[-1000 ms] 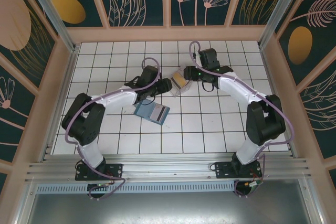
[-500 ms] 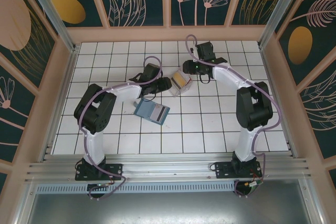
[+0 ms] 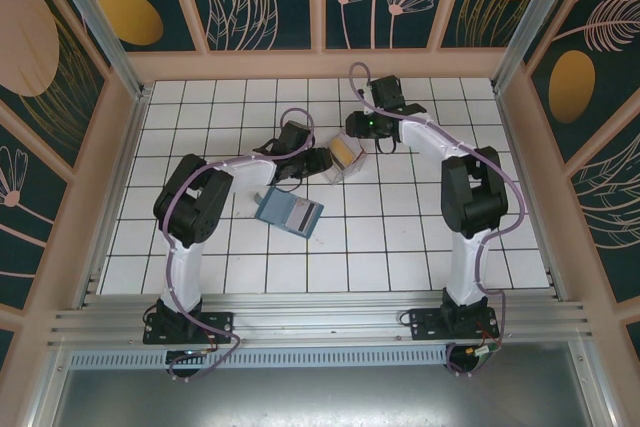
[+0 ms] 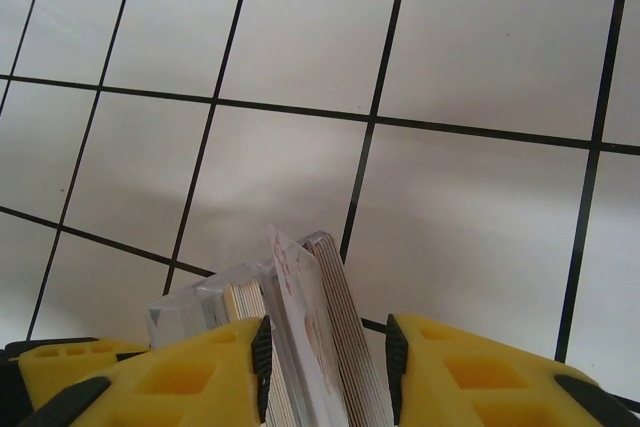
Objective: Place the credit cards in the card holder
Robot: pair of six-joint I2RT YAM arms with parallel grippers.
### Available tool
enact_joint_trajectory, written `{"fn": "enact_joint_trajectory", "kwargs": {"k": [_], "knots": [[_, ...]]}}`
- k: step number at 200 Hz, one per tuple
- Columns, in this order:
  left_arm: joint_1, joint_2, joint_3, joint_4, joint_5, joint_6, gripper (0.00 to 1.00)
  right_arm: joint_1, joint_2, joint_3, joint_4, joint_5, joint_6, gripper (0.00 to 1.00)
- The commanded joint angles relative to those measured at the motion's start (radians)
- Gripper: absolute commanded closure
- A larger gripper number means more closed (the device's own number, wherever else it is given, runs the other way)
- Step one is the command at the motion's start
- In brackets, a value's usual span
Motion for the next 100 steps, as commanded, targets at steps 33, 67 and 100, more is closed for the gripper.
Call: {"fn": "enact_joint_trajectory", "kwargs": {"k": [33,67,100], "knots": [[0.001,0.031,0.021,0.022,0.028,0.0,0.45,-0.006,0.044,0.052,-0.027,-0.028,-0.021,0.66],[0.001,0.037,0.018,0.027,0.032,-0.002,0.45,-0.006,0.059,0.062,-0.027,-0.033,-0.023,0.7],[0.001,0.044,0.018,0.028,0.044,-0.001,0.45,-0.006,0.064,0.07,-0.034,-0.031,-0.032,0.77]]}}
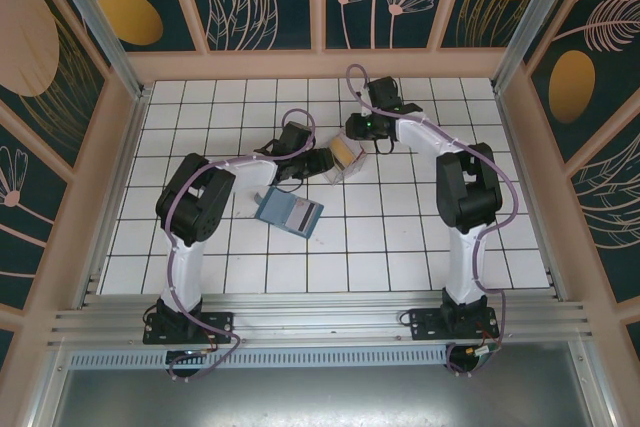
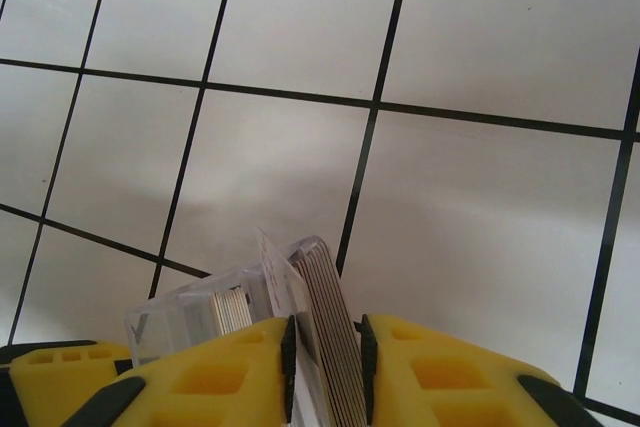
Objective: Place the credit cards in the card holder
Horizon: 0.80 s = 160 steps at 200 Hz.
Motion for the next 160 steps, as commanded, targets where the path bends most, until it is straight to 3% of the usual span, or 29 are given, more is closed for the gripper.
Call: {"fn": "enact_joint_trajectory", "kwargs": {"k": [1,69,160], "knots": [[0.001,0.027,0.016,0.005,0.017,0.0,0.45,-0.005,0.013,0.034,-0.018,-0.013,-0.024,0.78],[0.001,0.011,0.011,-0.007,0.021,0.002,0.45,-0.007,-0.023,0.049,-0.027,-0.03,-0.039,0.93],[0.002,-0.103,-0.057,-0.007,0.035,-0.003,0.46,-0.015,-0.136,0.013,-0.017,-0.064,-0.033,0.97]]}}
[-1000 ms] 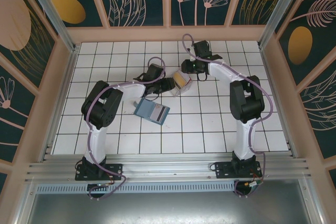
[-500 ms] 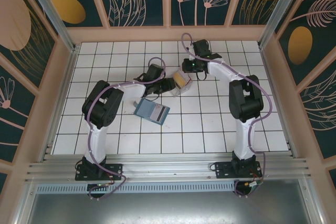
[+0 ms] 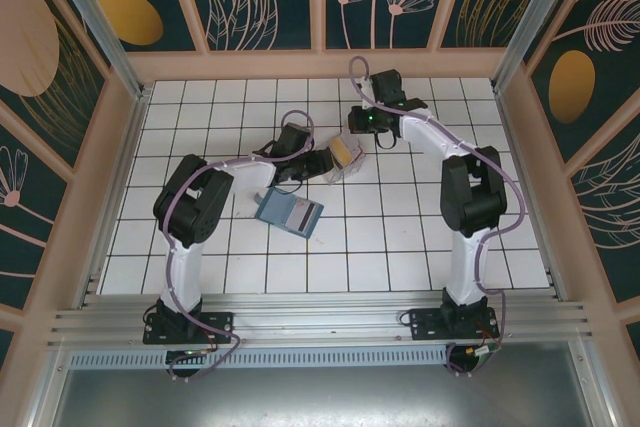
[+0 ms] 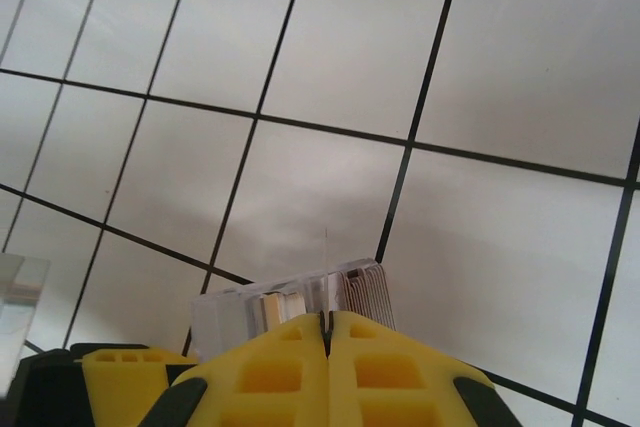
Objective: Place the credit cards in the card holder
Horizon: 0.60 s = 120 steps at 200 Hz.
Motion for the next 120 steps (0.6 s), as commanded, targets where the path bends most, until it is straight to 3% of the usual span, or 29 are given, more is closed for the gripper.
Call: {"fn": "enact_joint_trajectory", "kwargs": {"k": [1,50,120], "knots": [[0.002,-0.075,-0.023,-0.013,0.022,0.0,0.46,-0.01,-0.083,-0.009,-0.009,-0.024,-0.011,0.97],[0.001,-0.22,-0.112,0.081,0.058,-0.034,0.46,-0.03,-0.186,-0.081,0.033,-0.118,0.047,0.97],[0.004,-0.34,-0.226,0.343,0.246,-0.048,0.46,-0.103,-0.341,-0.308,0.188,-0.444,0.201,0.97]]}}
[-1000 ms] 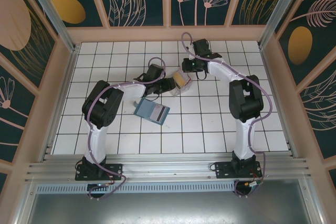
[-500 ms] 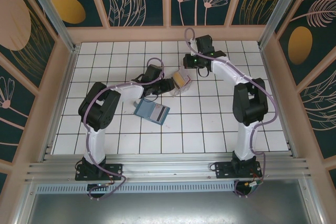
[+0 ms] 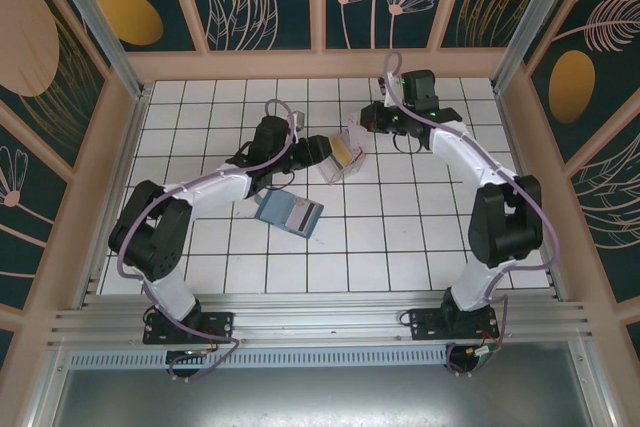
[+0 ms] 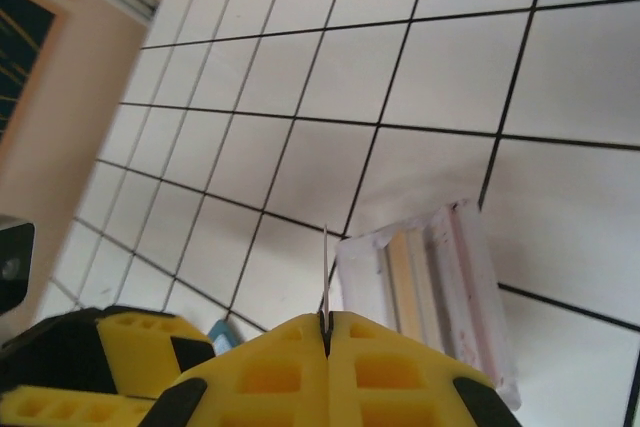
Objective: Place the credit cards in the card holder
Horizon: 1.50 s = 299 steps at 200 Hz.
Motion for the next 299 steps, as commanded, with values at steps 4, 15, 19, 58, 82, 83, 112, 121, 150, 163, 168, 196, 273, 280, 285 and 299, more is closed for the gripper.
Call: {"fn": "enact_joint_trajectory", "kwargs": {"k": [4,15,19,58,82,83,112,121,150,163,168,196,273,280,285,299], "knots": [[0.004,-0.015,-0.037,0.139,0.124,-0.003,0.47,-0.023,-0.058,-0.077,0.096,-0.193,0.075,0.97],[0.004,-0.015,-0.048,0.163,0.163,-0.001,0.47,-0.031,-0.069,-0.112,0.131,-0.253,0.101,0.97],[0.004,-0.037,-0.055,0.172,0.172,-0.001,0.47,-0.035,-0.072,-0.122,0.141,-0.276,0.109,0.97],[0.006,-0.064,-0.121,0.246,0.199,-0.023,0.47,-0.039,-0.096,-0.21,0.262,-0.418,0.195,0.97],[0.006,-0.062,-0.127,0.299,0.225,-0.046,0.48,-0.039,-0.092,-0.248,0.339,-0.479,0.25,0.97],[0.006,-0.062,-0.127,0.299,0.226,-0.046,0.48,-0.039,-0.092,-0.249,0.339,-0.481,0.251,0.97],[0.006,-0.051,-0.109,0.284,0.244,-0.038,0.5,-0.04,-0.087,-0.255,0.362,-0.52,0.269,0.97],[0.006,-0.051,-0.109,0.29,0.252,-0.042,0.5,-0.038,-0.083,-0.258,0.373,-0.535,0.279,0.97],[0.006,-0.037,-0.105,0.293,0.282,-0.048,0.51,-0.032,-0.075,-0.282,0.467,-0.576,0.349,0.97],[0.008,-0.038,-0.109,0.329,0.298,-0.07,0.52,-0.029,-0.068,-0.281,0.478,-0.582,0.358,0.97],[0.007,-0.039,-0.113,0.345,0.303,-0.079,0.52,-0.027,-0.065,-0.278,0.476,-0.585,0.358,0.97],[0.007,-0.047,-0.115,0.392,0.33,-0.111,0.56,-0.023,-0.057,-0.271,0.458,-0.593,0.344,0.97],[0.009,-0.057,-0.117,0.383,0.321,-0.102,0.92,-0.025,-0.066,-0.28,0.434,-0.566,0.329,0.88],[0.01,-0.058,-0.12,0.384,0.316,-0.102,0.96,-0.029,-0.073,-0.284,0.428,-0.534,0.335,0.84],[0.012,-0.06,-0.121,0.386,0.311,-0.104,0.98,-0.035,-0.078,-0.289,0.427,-0.505,0.348,0.82],[0.015,-0.065,-0.129,0.394,0.299,-0.11,1.0,-0.06,-0.092,-0.332,0.488,-0.451,0.418,0.72]]}}
